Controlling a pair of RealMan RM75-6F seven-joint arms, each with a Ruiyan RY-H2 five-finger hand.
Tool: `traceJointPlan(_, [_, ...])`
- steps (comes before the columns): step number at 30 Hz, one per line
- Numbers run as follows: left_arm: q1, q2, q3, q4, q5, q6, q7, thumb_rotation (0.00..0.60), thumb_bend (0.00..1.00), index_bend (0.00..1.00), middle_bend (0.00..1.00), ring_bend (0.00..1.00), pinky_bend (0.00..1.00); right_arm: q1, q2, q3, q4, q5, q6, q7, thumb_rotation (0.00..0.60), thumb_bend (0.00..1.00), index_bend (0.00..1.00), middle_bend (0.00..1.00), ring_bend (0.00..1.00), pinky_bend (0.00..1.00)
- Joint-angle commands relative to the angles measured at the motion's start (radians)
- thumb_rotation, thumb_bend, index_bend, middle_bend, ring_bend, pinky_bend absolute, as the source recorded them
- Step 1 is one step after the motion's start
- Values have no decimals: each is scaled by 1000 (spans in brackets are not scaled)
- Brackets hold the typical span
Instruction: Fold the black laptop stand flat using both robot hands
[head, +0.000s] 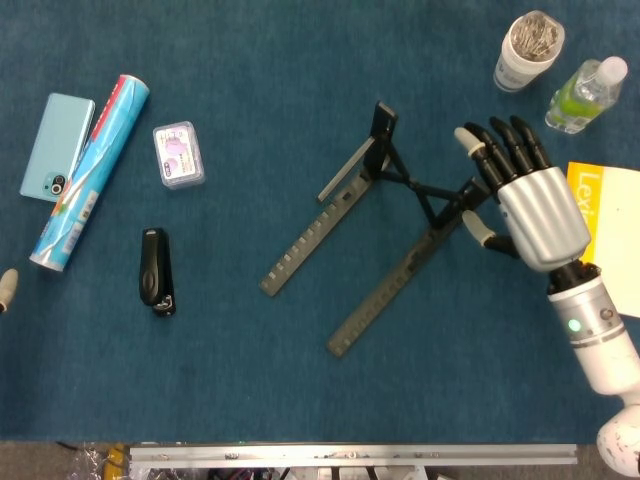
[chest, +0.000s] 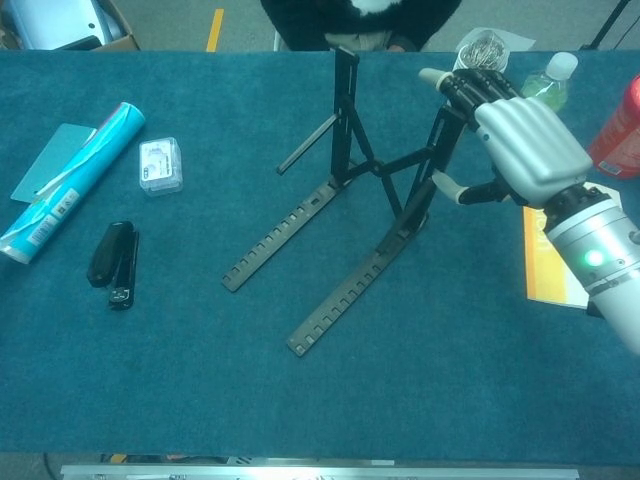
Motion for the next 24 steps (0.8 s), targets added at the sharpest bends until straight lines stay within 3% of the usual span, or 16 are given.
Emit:
traceJointPlan(1, [0, 0, 0, -1, 1, 1, 0, 600, 316, 0, 0, 0, 0, -1, 4, -3, -5, -4, 3, 7, 600, 280, 4, 109, 0, 0])
traceJointPlan(12, [1, 4, 0, -10, 1, 6, 9, 600, 316, 0, 0, 0, 0, -10, 63, -23, -93, -57, 36, 60, 600, 280, 0, 109, 0, 0])
traceJointPlan(24, [-1, 8, -3, -32, 6, 14, 33, 600, 316, 0, 0, 0, 0, 14, 168, -61, -293, -168, 21, 174, 600, 280, 0, 109, 0, 0])
